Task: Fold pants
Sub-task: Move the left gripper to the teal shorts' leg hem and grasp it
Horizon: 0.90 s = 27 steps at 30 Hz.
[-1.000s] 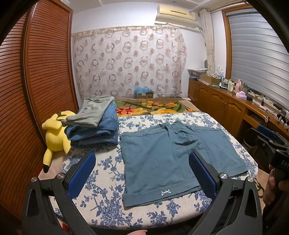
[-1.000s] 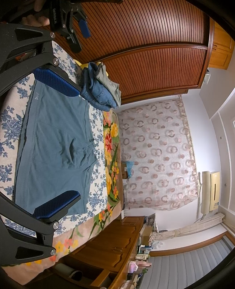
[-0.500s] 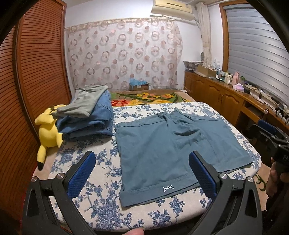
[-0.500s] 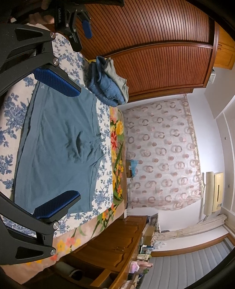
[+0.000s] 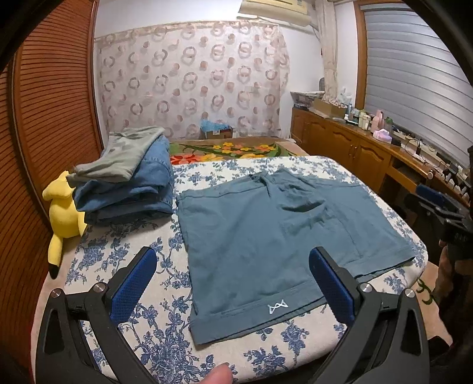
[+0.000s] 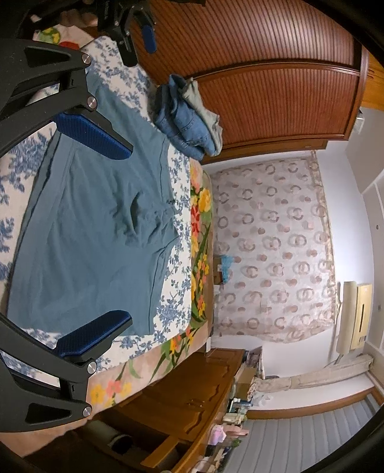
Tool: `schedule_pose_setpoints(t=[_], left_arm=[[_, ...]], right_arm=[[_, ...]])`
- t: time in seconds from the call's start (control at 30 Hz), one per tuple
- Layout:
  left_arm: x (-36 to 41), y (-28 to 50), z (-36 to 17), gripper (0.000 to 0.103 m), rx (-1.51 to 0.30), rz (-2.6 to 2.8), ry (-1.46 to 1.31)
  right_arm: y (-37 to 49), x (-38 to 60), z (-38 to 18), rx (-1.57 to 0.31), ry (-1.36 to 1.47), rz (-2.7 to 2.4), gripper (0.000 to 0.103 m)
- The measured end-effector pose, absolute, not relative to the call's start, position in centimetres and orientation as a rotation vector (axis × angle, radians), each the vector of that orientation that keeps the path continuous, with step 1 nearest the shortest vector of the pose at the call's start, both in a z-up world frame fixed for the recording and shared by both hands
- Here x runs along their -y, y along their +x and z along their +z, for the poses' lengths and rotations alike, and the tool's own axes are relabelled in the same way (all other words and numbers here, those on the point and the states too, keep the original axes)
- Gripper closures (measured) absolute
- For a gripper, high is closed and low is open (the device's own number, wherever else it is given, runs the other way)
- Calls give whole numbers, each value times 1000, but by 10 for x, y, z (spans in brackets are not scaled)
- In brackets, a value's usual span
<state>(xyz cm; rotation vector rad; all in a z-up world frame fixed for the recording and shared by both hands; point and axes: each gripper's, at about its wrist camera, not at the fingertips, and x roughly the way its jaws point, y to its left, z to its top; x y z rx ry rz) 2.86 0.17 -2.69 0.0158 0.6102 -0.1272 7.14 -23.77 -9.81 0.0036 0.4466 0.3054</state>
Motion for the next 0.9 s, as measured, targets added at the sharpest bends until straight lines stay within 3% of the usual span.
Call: schedule_pose_setpoints(t=[0.5,0.9], left_arm=[[2,66,-72,0,-763,-159,75],[-4,86,-98,0,-863,-154,76]], right_arm=[[123,252,-99,-570,-65,206,19],[199,257,-105,-806,-31,224,48]])
